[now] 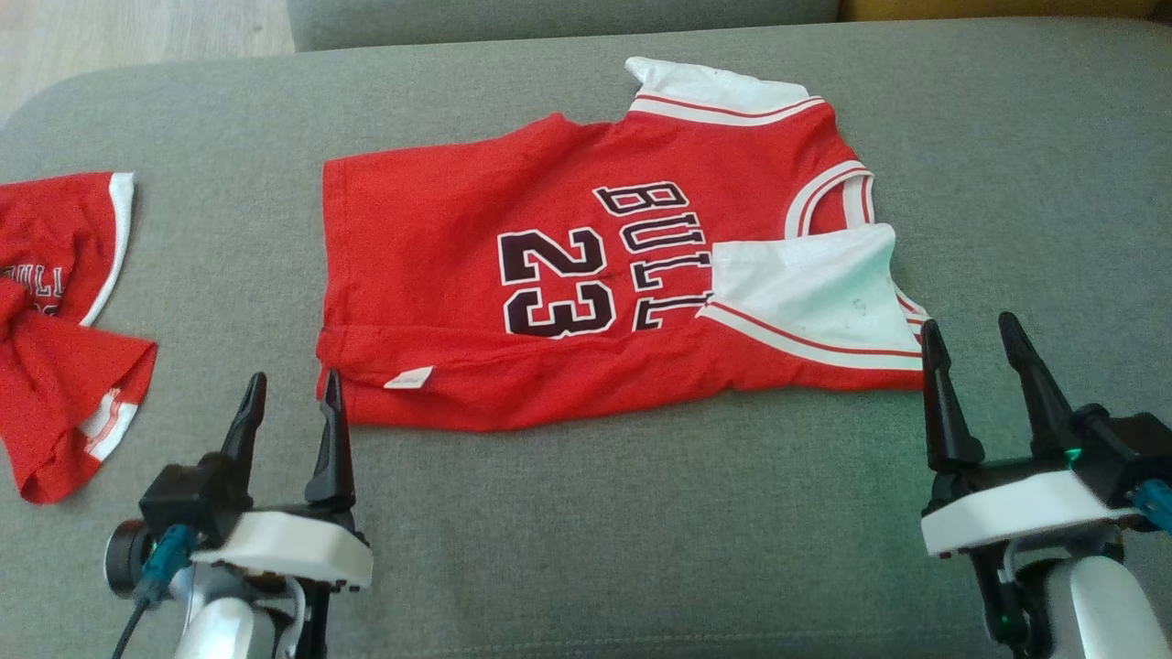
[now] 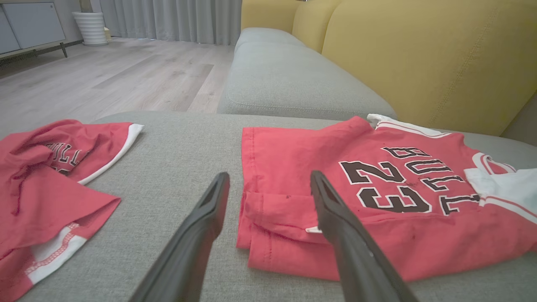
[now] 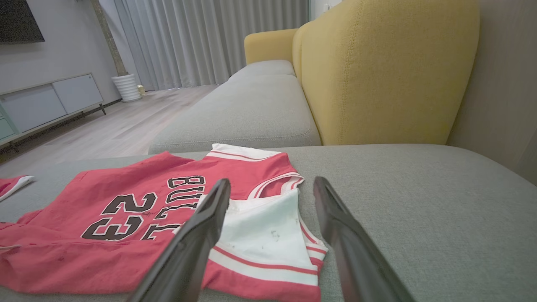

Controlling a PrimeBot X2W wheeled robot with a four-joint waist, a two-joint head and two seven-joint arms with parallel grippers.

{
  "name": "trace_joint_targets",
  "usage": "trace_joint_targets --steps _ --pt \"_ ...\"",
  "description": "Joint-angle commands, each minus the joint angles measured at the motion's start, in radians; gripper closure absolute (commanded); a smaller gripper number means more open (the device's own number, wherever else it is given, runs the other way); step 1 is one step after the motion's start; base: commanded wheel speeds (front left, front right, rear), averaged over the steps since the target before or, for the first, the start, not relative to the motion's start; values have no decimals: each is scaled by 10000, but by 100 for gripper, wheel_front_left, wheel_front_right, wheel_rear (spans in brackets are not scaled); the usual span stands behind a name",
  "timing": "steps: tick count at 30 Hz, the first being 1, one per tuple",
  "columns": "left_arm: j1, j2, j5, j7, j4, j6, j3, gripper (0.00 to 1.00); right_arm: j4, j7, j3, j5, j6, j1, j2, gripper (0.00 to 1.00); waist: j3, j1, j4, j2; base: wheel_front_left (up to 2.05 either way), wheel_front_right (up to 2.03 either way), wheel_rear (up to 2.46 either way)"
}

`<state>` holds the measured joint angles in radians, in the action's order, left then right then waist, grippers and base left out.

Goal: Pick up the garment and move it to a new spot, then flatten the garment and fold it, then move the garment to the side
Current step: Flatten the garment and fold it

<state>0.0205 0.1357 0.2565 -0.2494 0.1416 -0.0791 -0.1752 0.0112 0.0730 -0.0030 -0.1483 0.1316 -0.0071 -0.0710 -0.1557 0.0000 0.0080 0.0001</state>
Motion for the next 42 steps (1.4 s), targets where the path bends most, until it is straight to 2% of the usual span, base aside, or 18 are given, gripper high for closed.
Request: trace_joint_targets --steps 1,9,15,25,36,37,38,39,42 --pt "269 203 -55 -91 -235 -51 346 0 -387 -22 180 -22 -9 -88 12 0 6 0 0 -1 0 0 0" --pt "375 210 27 -17 -33 -45 261 0 -217 -70 71 -96 -9 -194 72 0 -37 0 36 -1 0 0 0" --pt "1034 177 167 90 386 185 116 0 428 -58 32 -80 -9 -1030 69 0 -388 0 117 -1 0 0 0" --pt "2414 -129 1018 1066 3124 905 -60 0 3451 -1071 -52 157 -9 -2729 -218 0 -984 0 277 -1 0 0 0" --pt "3221 -375 2037 1589 5004 1535 74 0 4288 -2185 -467 51 -9 -2903 38 0 -1284 0 222 -1 0 0 0" --pt "3289 -354 2078 1614 5124 1597 50 88 4320 -2273 -444 -12 -9 -2911 59 54 -1292 0 201 -1 0 0 0" --pt "3346 -331 2099 1599 5218 1645 25 100 4336 -2328 -436 -100 -9 -2924 77 87 -1294 0 182 -1 0 0 0" --pt "3387 -308 2102 1576 5295 1681 -8 100 4340 -2372 -418 -196 -9 -2925 93 100 -1289 0 164 -1 0 0 0" --pt "3421 -159 1942 1299 5363 1709 -149 100 4183 -2373 -322 -459 -9 -2866 126 100 -1212 0 117 -1 0 0 0"
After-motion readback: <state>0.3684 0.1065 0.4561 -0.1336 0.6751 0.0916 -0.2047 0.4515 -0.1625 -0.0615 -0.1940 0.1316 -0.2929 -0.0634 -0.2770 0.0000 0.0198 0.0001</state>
